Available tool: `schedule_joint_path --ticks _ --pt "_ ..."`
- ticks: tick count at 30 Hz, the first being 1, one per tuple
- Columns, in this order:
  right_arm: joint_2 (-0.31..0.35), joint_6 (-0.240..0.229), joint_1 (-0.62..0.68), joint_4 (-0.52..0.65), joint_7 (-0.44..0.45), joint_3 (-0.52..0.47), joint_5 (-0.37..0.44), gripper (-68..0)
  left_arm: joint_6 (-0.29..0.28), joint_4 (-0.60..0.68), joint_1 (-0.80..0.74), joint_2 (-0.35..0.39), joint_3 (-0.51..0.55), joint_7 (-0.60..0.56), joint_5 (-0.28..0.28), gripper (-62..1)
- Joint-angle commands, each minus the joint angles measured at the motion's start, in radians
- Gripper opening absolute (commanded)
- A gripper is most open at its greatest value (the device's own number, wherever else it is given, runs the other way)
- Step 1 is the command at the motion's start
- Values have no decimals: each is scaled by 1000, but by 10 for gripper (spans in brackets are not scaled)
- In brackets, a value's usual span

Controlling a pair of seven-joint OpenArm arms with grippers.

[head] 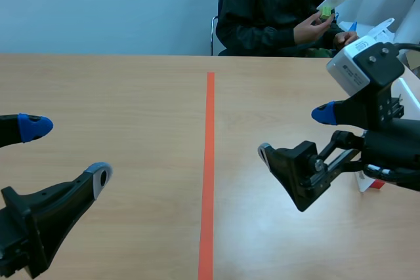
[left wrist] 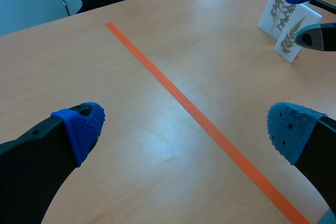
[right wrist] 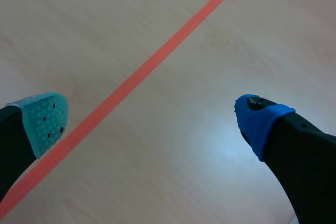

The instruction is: Sort the leaf by its shape. The table is split by an orange tape line. A compound leaf with several leaflets goes to the left side, a simple leaf with one blade goes to the right side. Return to the home posture when a red brick is placed on the table.

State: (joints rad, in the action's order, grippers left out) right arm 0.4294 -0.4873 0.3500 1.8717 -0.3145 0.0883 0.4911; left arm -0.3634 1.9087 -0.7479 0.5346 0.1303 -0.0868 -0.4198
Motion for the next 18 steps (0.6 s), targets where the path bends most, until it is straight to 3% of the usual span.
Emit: schedule_joint_path --ticks 1,7,18 --pt "5 0 10 72 14 -17 14 4 2 15 3 -2 -6 -18 -6 14" --pt "-23 5 100 152 -5 -16 11 4 2 15 3 -2 -6 -18 -6 14" --pt "-41 15 137 155 -5 -17 8 4 2 15 3 -2 -6 -18 -6 14"
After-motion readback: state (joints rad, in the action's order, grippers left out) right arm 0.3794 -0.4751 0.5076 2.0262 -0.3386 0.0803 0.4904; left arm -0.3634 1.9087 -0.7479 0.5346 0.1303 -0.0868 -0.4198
